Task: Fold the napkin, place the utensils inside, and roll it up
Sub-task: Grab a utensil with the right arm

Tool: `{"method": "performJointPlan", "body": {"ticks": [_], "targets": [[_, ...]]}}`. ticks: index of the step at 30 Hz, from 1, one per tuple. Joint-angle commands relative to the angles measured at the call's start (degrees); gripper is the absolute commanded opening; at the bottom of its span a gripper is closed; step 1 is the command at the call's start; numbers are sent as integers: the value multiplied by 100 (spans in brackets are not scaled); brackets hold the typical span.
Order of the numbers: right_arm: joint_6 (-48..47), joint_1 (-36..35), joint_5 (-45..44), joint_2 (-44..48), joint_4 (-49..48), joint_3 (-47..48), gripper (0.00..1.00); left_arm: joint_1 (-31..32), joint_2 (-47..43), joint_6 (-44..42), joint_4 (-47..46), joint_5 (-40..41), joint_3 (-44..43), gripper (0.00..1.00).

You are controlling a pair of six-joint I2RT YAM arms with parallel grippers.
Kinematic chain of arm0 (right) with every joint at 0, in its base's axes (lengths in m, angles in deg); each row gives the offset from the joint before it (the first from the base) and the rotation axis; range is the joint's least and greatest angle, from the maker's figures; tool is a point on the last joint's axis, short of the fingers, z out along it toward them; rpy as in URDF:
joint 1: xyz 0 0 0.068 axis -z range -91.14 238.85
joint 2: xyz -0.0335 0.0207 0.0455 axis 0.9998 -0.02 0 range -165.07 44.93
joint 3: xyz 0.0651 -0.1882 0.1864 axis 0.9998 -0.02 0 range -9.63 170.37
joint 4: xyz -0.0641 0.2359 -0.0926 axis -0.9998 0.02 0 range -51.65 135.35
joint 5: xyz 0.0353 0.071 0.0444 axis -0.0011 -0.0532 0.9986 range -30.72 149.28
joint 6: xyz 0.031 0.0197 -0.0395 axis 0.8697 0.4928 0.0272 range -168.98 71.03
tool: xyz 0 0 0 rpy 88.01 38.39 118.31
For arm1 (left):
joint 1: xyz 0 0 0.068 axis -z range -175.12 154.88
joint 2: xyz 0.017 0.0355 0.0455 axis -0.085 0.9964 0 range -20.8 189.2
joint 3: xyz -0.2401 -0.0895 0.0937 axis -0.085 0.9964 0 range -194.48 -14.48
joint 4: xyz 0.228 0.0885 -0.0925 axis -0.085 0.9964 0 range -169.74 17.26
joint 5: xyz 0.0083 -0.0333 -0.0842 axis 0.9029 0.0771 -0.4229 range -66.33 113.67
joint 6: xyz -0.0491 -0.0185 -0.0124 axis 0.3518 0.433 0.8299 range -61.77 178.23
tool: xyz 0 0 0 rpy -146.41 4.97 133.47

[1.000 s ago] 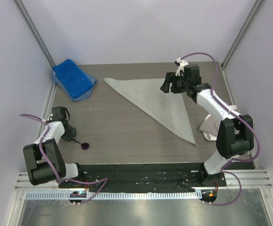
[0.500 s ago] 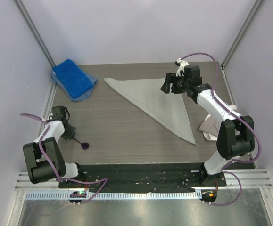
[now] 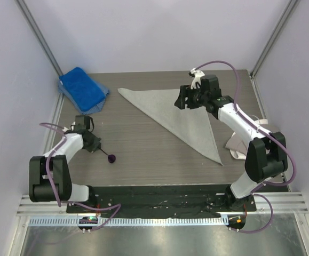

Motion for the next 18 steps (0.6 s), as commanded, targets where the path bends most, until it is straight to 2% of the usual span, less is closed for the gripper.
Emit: {"method": "performJointPlan", "body": {"ticks": [1,9,18], "targets": [[-110,-508,-282,192,203,307,69,629,273,689,-448,113,-388,0],[-119,-1247,-660,51,327,413,69,2130,1484,1428,-554,430,-1336,0],[-163,-1335,-809,227,415,343,69,3038,2505,1719,-545,430,-2435,0]]}}
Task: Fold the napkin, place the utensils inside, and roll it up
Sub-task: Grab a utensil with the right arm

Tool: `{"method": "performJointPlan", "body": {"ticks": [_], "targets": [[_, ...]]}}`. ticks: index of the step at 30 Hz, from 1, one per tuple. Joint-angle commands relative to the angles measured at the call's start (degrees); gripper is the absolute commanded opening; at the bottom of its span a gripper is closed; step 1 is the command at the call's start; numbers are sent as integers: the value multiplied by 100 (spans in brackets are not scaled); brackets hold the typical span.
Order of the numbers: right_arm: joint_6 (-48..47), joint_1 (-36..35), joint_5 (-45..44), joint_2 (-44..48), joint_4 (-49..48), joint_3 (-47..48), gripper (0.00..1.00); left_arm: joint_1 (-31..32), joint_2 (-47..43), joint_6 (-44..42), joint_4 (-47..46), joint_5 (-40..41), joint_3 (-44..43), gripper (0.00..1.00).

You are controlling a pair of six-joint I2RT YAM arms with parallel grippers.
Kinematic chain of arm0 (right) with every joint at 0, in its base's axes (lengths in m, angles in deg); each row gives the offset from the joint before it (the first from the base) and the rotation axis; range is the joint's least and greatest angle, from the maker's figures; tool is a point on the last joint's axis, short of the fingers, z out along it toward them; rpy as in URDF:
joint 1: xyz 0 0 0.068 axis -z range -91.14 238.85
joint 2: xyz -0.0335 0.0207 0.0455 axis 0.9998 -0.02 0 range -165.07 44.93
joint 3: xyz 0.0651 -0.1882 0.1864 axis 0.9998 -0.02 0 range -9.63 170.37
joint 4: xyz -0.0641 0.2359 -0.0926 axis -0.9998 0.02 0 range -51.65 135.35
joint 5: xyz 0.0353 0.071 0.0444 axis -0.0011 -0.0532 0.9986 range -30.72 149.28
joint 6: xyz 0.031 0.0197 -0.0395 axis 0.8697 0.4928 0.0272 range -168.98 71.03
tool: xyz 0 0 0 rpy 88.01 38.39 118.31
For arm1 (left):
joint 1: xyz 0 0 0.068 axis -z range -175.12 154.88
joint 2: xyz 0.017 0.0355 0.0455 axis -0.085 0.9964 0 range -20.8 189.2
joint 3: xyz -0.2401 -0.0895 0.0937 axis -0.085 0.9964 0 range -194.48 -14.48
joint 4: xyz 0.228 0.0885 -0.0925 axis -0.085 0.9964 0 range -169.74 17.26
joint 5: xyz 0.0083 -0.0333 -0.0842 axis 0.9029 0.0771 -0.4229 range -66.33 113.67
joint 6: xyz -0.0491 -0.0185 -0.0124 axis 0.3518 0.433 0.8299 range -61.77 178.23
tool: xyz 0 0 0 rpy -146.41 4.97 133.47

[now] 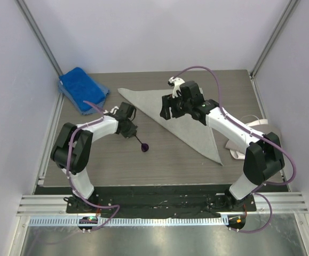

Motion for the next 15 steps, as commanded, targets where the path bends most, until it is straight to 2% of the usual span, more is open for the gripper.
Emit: {"method": "performJointPlan", "body": {"ticks": [1,2,5,6,9,12,14,15], "targets": [[-91,-15,-198,236,-33,168,69,288,289,189,-84,150,-434,0],[-91,-15,-206,236,-24,150,69,315,342,171,-75,133,-479,0],[-73,-24,-250,227,28,89,69,341,291,101,-145,89,-488,14],[-82,-24,-250,227,28,80,69,342,238,74,-189,80,-444,35],[-73,-15,-347,227,99,36,69,342,-8,-241,-233,176,-409,68],[-64,-24,-374,236,151,45,69,315,-437,-610,-190,396,-409,79],[-99,-33,-382,236,169,10,69,245,-728,-856,-172,397,-348,82],[-108,-59,-391,210,186,1,69,106,-1139,-1049,-154,388,-295,86]]}}
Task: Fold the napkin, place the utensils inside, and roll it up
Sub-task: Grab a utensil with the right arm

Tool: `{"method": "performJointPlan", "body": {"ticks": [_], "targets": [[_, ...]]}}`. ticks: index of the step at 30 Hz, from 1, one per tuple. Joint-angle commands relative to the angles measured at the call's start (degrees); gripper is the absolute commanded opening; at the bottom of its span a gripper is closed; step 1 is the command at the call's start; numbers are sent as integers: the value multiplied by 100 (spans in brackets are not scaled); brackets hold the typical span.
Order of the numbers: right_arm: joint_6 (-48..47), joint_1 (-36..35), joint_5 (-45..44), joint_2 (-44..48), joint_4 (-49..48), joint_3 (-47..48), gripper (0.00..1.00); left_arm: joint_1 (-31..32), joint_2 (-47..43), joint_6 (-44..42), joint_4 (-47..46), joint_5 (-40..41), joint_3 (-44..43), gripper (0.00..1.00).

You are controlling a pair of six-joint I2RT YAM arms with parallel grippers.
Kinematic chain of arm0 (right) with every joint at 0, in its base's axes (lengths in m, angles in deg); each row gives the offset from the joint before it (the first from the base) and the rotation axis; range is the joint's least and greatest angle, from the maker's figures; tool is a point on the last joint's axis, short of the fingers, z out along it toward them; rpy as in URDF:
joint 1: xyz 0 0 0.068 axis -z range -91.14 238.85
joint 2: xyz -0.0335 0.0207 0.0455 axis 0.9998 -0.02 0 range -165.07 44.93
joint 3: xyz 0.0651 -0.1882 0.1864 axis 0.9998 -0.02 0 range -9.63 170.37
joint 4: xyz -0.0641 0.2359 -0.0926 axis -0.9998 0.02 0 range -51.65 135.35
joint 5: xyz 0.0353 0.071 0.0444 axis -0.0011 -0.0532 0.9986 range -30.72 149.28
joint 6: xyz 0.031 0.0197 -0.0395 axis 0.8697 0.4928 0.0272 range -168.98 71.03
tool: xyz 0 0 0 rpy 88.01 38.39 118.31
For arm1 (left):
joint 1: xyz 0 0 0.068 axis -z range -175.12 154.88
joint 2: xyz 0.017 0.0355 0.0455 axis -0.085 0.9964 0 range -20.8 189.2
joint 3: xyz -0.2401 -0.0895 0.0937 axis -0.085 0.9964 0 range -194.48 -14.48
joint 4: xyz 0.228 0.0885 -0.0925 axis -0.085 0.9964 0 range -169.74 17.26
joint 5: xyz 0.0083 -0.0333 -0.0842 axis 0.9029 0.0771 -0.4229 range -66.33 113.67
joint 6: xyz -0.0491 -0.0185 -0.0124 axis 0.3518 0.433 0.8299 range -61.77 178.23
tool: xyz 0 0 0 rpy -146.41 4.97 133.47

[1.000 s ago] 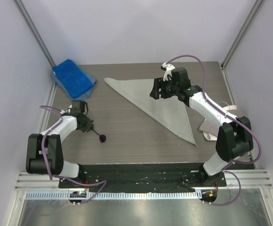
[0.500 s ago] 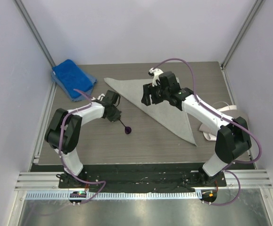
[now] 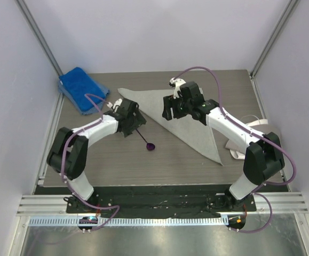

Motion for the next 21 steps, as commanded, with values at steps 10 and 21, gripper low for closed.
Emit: {"method": "performJointPlan", "body": {"ticks": [10,21], "targets": [[-647,-1146,-1349,-1053,299,675,61,-2115,-2642,-3489,884,-581,-364,94],[-1077,-1700,-1693,-3015,958,2382,50,-2203,-2914,-4304,1212,-836,-595,94]]}}
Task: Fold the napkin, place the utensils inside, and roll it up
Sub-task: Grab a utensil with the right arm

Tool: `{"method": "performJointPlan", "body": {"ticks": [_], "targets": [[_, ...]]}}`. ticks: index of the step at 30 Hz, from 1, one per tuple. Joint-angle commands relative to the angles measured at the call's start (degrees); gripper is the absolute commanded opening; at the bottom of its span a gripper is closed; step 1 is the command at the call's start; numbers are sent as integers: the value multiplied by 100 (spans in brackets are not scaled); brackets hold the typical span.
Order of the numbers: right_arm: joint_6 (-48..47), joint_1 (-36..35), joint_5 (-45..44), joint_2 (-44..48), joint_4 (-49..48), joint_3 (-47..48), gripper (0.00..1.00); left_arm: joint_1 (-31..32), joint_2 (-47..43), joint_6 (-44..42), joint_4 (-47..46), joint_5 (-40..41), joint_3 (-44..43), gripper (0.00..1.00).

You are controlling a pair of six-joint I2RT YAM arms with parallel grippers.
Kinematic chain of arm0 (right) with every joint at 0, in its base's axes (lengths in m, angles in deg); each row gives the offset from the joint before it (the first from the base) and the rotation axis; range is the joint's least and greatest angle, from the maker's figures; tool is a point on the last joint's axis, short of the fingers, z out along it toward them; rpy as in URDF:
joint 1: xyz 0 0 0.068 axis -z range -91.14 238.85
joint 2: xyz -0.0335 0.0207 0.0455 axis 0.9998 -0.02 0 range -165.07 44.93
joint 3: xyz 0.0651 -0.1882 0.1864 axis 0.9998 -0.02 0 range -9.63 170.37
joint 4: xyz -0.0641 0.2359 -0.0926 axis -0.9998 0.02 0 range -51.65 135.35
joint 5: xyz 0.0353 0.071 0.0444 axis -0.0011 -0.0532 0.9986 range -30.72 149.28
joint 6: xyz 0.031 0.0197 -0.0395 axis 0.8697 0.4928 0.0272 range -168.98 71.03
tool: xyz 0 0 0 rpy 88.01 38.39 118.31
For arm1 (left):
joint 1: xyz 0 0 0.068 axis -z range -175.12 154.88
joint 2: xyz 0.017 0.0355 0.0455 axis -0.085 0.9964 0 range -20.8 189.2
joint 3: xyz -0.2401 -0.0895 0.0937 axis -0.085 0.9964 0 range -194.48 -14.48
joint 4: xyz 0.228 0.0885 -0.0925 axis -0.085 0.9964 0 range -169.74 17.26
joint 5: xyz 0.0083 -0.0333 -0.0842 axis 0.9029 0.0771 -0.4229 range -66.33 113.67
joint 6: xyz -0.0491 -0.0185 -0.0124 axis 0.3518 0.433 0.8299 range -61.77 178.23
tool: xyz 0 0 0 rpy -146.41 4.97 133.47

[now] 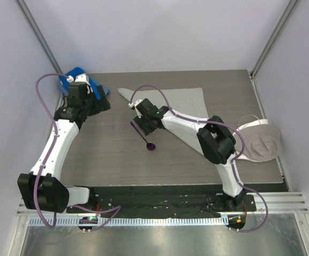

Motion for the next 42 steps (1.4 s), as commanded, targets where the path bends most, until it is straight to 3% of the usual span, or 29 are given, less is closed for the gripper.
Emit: {"method": "performJointPlan", "body": {"ticks": [1,8,24,26,35,42], "targets": [[-288,-142,-310,-384,344,808,50,-46,-353,-493,191,-147,-16,93],[-315,-248,-143,-692,512,986,48,-46,-942,-590,24,275,248,95],[-174,-388,112,-956,521,1047,47,-46,-951,-572,59,266,248,95],[-218,-406,60,-1017,590,1082,43,-37,-942,-572,51,266,248,95],[-534,-397,226,-1334,933,1179,3,-46,-951,-572,42,249,257,95],[-754,-388,622,-1124,943,1126,1,-37,-959,-572,51,284,257,95]]}}
